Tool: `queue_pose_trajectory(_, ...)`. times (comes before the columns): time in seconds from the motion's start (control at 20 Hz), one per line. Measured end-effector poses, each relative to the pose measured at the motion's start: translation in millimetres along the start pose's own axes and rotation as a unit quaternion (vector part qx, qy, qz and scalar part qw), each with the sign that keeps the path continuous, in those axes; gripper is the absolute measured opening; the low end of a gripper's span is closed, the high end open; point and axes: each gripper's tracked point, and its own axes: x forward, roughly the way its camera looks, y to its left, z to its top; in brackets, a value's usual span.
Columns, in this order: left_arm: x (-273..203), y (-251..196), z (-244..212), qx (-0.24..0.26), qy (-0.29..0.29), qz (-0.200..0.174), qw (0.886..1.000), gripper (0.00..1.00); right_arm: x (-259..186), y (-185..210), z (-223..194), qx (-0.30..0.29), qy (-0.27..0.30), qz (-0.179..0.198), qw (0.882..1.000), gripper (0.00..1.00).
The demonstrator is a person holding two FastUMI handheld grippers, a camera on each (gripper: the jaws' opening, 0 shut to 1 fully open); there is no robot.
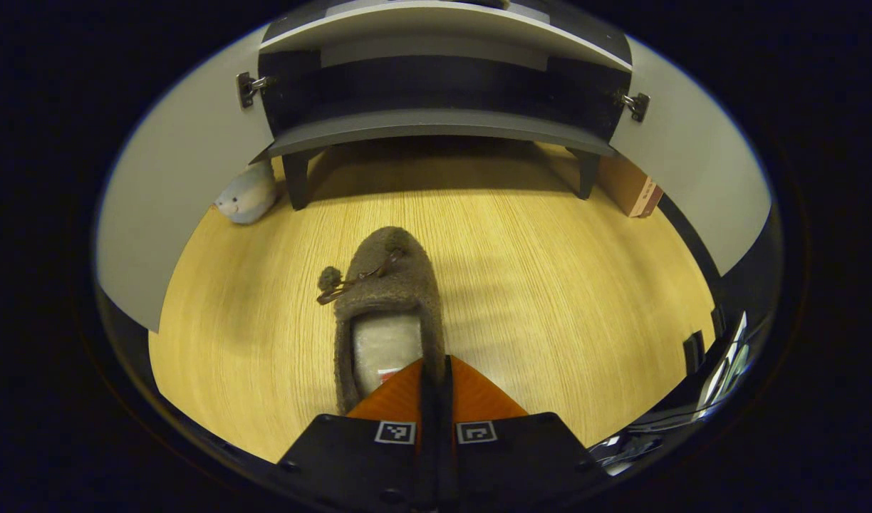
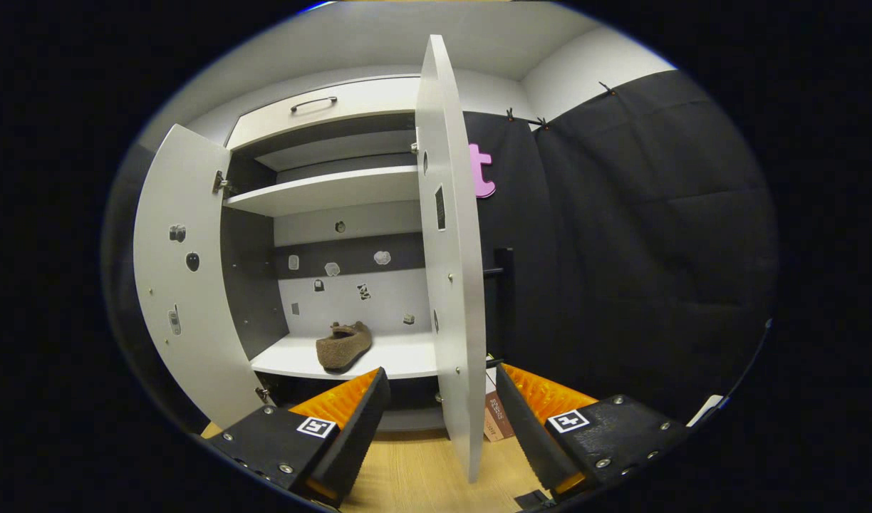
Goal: Grab one shoe with the right hand and put it into the shoe cabinet, grab the other shoe with the left hand and put it into the shoe cabinet; then close the right door with the right hand and the left door with the left hand.
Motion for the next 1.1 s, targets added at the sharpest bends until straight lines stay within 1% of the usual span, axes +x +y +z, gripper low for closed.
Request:
queue_pose_trajectory(0.1,-3,-1,11,-0.008,-0.004,-0.007,1.000,0.06,0,3,-2,0.003,0.002,0.005,1.000,0.93)
queue_pose_trajectory(0.15,-6,-3,21,-0.010,-0.008,-0.007,1.000,0.07,1,4,-4,0.004,0.003,0.008,1.000,0.93)
queue_pose_trajectory(0.25,-17,-15,39,-0.012,-0.022,-0.007,1.000,0.07,0,8,-6,0.006,0.003,0.013,1.000,0.92)
queue_pose_trajectory(0.35,-37,-25,57,-0.005,-0.044,-0.012,0.999,0.07,1,10,-7,0.007,0.003,0.017,1.000,0.93)
queue_pose_trajectory(0.45,-63,-30,74,0.017,-0.071,-0.012,0.997,0.07,1,17,-10,0.010,0.005,0.023,1.000,0.93)
queue_pose_trajectory(0.6,-105,-35,115,0.062,-0.124,0.006,0.990,0.07,1,24,-9,0.015,0.004,0.031,0.999,0.92)
queue_pose_trajectory(0.7,-129,-33,146,0.082,-0.156,0.015,0.984,0.07,0,27,-9,0.016,0.002,0.035,0.999,0.92)
queue_pose_trajectory(0.85,-164,-39,191,0.077,-0.192,0.002,0.978,0.07,-2,28,-5,0.019,-0.002,0.035,0.999,0.92)
queue_pose_trajectory(0.95,-185,-34,229,0.075,-0.211,0.004,0.974,0.07,-3,24,-3,0.023,-0.004,0.032,0.999,0.92)
queue_pose_trajectory(1.1,-201,-31,278,0.096,-0.246,0.010,0.965,0.07,-5,14,4,0.029,-0.010,0.022,0.999,0.92)
